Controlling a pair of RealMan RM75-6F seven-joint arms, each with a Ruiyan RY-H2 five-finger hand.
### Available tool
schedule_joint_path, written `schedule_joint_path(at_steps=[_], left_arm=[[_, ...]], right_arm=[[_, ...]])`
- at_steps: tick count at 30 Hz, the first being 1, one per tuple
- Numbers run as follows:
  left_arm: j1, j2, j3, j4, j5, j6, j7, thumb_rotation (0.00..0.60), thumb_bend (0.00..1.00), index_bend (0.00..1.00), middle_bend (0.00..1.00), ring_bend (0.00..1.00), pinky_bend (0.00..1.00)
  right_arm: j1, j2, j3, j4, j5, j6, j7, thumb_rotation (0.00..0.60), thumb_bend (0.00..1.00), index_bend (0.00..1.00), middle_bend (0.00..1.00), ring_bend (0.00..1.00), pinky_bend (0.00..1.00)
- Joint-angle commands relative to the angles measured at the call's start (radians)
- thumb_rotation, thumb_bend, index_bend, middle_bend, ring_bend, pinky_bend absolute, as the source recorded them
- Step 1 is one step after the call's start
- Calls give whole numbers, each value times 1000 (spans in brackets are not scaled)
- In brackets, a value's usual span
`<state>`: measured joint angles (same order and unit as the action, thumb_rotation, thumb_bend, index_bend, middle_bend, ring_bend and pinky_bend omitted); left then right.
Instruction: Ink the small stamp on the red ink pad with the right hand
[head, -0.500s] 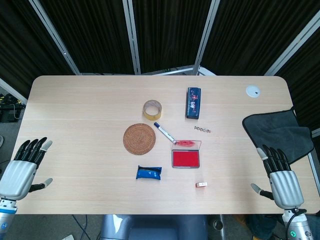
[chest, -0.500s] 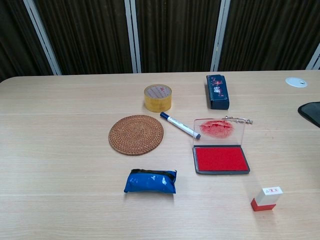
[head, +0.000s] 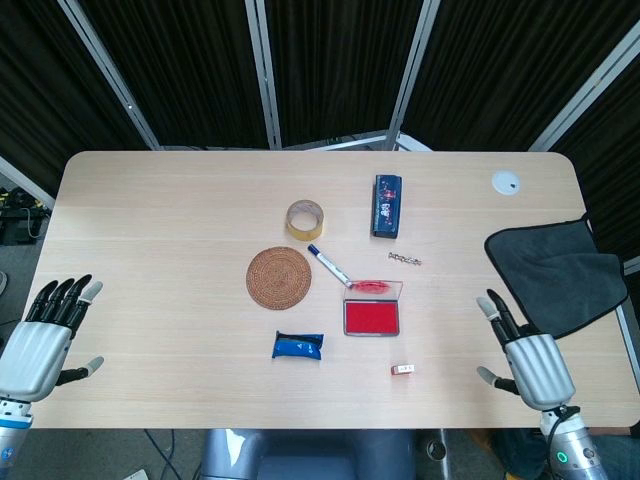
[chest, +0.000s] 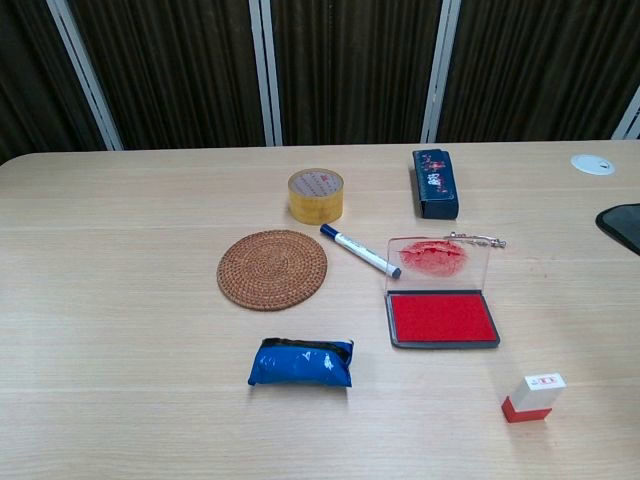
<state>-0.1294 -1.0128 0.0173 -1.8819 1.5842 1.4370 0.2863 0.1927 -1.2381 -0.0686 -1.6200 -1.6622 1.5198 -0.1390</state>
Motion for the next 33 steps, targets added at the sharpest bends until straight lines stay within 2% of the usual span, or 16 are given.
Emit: schedule_joint_path(at_steps=[1, 7, 13, 25, 33], left_arm=[[-9, -10, -8, 5, -20, -17, 16, 600, 0, 0, 0, 0, 0], [-24, -30, -22, 14, -69, -49, 52, 600, 0, 0, 0, 0, 0], [-31, -45, -27, 17, -95, -66, 82, 600, 0, 0, 0, 0, 0], [-30, -50, -22, 13, -96, -62, 97, 600, 0, 0, 0, 0, 0], [-33, -47, -22, 13, -106, -69, 96, 600, 0, 0, 0, 0, 0]], right_arm=[[72, -16, -11, -55, 23, -169, 3, 600, 0, 68, 150, 897, 991], [133, -28, -11, -84, 73, -330, -90, 600, 0, 178, 280, 929, 1000], [144, -78, -4, -90, 133, -390, -184, 600, 43, 235, 354, 932, 1000], [152, -196, 26, -35, 208, -419, -344, 600, 169, 303, 376, 935, 1000], [156, -243, 31, 6, 225, -419, -395, 600, 196, 331, 392, 935, 1000]])
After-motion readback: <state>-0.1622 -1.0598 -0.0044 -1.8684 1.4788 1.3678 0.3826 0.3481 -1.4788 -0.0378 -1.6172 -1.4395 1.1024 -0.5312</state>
